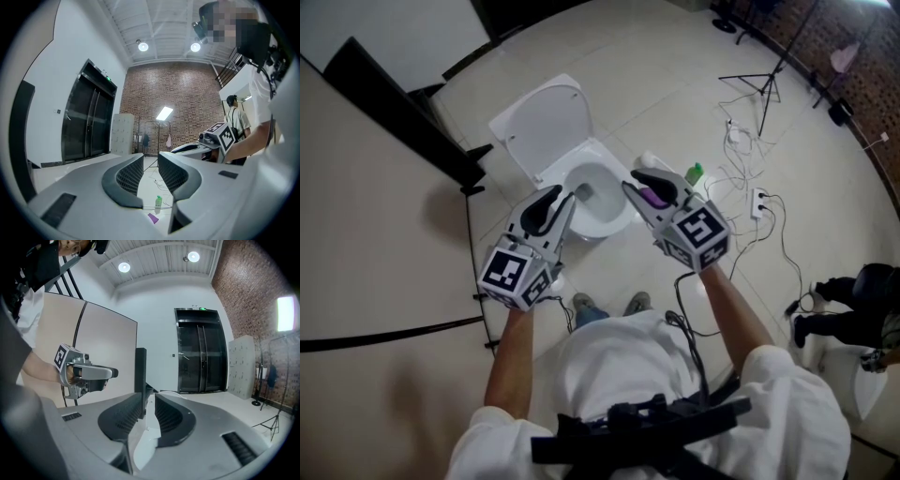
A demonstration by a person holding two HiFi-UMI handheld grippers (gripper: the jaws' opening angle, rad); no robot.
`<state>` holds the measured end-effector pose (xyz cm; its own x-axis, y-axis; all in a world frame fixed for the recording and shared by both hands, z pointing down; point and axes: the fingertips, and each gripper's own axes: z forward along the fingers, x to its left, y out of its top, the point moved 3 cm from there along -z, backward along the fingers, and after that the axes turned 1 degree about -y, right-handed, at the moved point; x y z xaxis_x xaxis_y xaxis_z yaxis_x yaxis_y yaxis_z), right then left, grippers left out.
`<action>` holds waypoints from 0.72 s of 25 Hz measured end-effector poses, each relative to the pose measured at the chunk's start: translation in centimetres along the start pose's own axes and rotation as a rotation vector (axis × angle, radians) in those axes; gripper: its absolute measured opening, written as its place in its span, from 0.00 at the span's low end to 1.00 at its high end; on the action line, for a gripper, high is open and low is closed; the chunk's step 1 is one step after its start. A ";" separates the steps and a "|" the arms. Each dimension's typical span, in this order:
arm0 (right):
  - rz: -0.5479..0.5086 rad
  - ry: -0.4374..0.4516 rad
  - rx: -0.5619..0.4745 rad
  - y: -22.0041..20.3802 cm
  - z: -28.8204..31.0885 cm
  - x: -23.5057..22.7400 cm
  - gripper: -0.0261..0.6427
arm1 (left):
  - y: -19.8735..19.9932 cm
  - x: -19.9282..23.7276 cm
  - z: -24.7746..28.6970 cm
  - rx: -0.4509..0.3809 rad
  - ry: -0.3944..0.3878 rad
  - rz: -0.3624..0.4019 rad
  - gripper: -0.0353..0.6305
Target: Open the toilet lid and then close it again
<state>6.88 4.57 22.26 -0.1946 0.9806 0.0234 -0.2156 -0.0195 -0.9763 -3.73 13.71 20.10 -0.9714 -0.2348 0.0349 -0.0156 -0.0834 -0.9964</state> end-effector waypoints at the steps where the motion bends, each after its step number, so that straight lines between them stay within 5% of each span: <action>1: -0.005 0.001 -0.001 0.0 0.0 0.0 0.17 | -0.2 0.1 -0.1 0.004 0.003 -0.003 0.19; 9: -0.001 0.021 -0.026 0.6 0.2 0.7 0.17 | -0.5 1.6 -1.9 0.025 0.030 0.007 0.19; 11: 0.008 -0.015 -0.013 0.8 1.1 1.3 0.06 | -0.6 2.8 -2.8 0.030 0.019 0.014 0.19; 18: 0.036 -0.123 0.023 1.2 4.7 4.0 0.05 | -0.6 7.2 -5.4 0.041 -0.069 0.032 0.19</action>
<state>1.32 7.51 22.25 -0.3185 0.9478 0.0162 -0.2279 -0.0600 -0.9718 -11.97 17.31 20.51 -0.9525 -0.3045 0.0096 0.0263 -0.1136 -0.9932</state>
